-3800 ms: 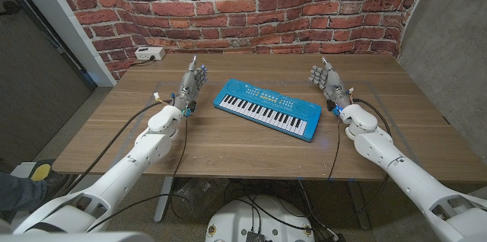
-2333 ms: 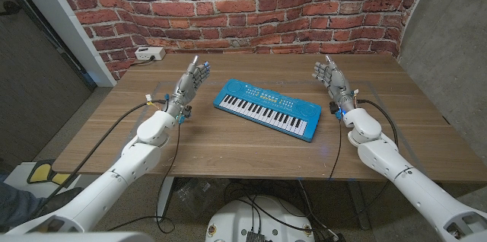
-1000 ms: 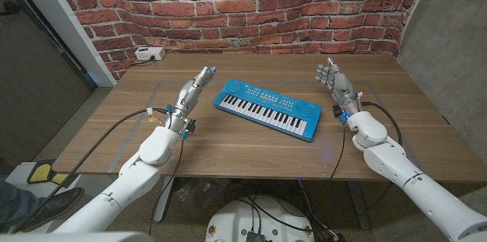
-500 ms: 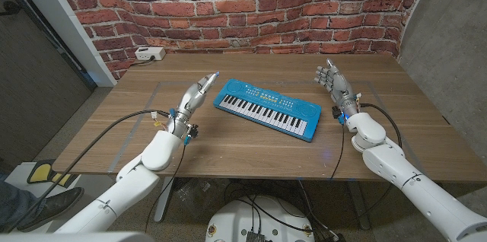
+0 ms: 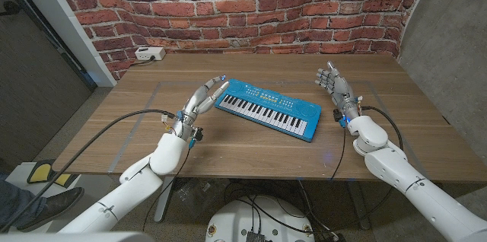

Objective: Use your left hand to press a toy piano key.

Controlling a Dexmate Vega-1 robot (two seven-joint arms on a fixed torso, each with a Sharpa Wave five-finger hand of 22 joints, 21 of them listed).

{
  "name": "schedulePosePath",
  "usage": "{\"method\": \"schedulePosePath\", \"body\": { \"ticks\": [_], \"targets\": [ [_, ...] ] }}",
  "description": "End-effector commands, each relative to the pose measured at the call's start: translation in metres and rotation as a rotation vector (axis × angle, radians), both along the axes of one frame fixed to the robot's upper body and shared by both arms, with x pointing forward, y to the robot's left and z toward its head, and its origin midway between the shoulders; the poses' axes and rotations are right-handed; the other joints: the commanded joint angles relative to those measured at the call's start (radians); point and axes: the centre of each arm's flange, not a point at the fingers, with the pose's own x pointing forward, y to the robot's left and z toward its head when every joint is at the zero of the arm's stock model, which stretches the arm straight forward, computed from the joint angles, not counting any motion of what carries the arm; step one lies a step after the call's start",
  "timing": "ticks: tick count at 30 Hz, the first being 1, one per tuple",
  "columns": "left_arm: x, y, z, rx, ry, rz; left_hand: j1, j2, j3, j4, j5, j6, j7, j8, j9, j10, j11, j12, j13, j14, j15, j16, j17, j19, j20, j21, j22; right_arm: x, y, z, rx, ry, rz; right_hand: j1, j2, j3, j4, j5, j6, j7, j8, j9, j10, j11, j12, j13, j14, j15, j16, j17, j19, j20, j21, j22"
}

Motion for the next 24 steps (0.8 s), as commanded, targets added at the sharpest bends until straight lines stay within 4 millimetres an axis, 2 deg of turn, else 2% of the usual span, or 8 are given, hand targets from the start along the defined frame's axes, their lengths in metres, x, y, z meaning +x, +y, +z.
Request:
{"method": "schedulePosePath", "body": {
  "ticks": [1,13,18,24],
  "targets": [
    [-0.013,-0.011,0.004,0.121,-0.112,0.146,0.004,0.010,-0.005,0.002,-0.002,0.017,-0.006,0.006,0.005,0.014,-0.003,0.002,0.002,0.011,-0.001,0.003,0.003,0.010,0.006,-0.002,0.002,-0.002,0.002,-0.002,0.000,-0.001,0.000,0.004,0.010,0.002,-0.008,0.005,-0.002,0.003,-0.001,0.003,0.004,0.001,0.000,0.003,0.002,0.001,0.000,0.002,0.003,0.006,-0.005,0.003],
    [-0.020,-0.012,0.012,0.266,-0.155,0.238,-0.002,0.018,-0.010,0.009,0.000,0.053,-0.017,0.010,0.006,0.002,-0.003,-0.008,0.002,-0.002,-0.006,-0.006,0.004,-0.006,0.020,-0.013,0.003,-0.001,0.008,-0.007,-0.003,0.012,0.004,0.002,0.010,0.001,-0.008,0.005,0.000,0.000,0.000,0.003,0.004,0.003,-0.001,0.003,0.004,0.003,0.000,0.002,0.004,0.009,-0.008,0.003],
    [-0.022,-0.013,0.016,0.332,-0.184,0.271,-0.019,0.025,-0.019,0.020,0.001,0.106,-0.032,0.021,0.006,-0.001,-0.003,-0.013,0.002,-0.011,-0.010,-0.009,0.005,-0.020,0.017,-0.022,0.004,-0.002,0.008,-0.008,-0.006,0.015,-0.001,0.001,0.009,0.000,-0.008,0.005,0.001,-0.002,0.000,0.003,0.005,0.003,-0.001,0.003,0.003,0.003,0.000,0.002,0.004,0.009,-0.010,0.003],
    [-0.024,-0.014,0.021,0.427,-0.206,0.314,-0.081,0.021,-0.058,0.050,0.004,0.263,-0.046,0.056,0.005,-0.007,-0.006,-0.018,0.003,-0.026,-0.013,-0.012,0.007,-0.043,0.014,-0.032,0.006,-0.004,0.009,-0.007,-0.014,0.018,-0.002,-0.001,0.009,-0.001,-0.008,0.005,0.002,-0.003,0.000,0.003,0.006,0.006,0.000,0.003,0.003,0.004,0.000,0.002,0.003,0.010,-0.012,0.003]
  ]
}}
